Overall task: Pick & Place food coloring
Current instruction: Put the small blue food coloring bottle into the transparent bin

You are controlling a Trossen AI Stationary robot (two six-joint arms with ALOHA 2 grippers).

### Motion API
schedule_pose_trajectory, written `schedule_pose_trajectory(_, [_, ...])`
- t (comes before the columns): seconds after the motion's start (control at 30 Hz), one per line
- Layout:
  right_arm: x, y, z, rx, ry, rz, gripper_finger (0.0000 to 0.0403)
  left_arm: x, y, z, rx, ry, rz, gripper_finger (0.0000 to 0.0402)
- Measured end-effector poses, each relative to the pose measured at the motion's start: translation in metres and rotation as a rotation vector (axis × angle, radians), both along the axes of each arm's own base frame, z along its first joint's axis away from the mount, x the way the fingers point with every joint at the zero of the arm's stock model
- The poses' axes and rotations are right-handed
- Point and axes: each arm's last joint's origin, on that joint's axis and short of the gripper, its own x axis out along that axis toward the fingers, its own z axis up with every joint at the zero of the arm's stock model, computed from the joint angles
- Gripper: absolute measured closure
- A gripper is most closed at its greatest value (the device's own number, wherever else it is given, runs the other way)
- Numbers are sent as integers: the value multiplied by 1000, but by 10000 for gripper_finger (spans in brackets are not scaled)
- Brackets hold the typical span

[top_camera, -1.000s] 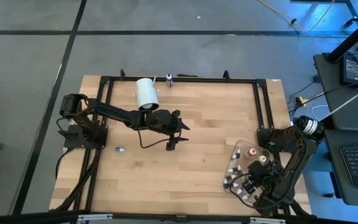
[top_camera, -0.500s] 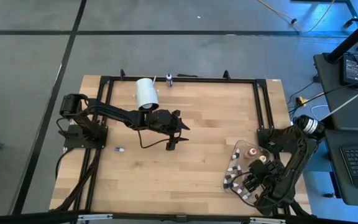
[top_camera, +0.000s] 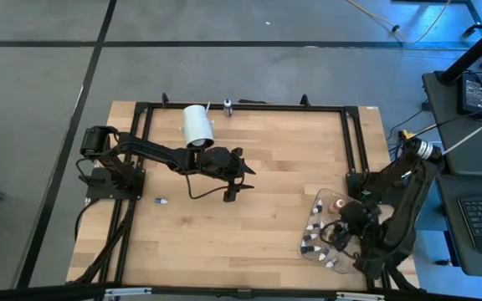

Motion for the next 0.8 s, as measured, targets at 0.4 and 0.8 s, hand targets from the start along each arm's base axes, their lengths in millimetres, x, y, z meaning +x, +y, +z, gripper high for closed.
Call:
schedule_pose_trajectory(0.4, [60, -44, 4, -288, -4, 212, 137, -14, 11, 1, 97, 128, 159, 172])
schedule_pose_trajectory(0.8, [157, -93, 19, -247, -71, 802, 137, -45, -16, 17, -73, 289, 182, 175])
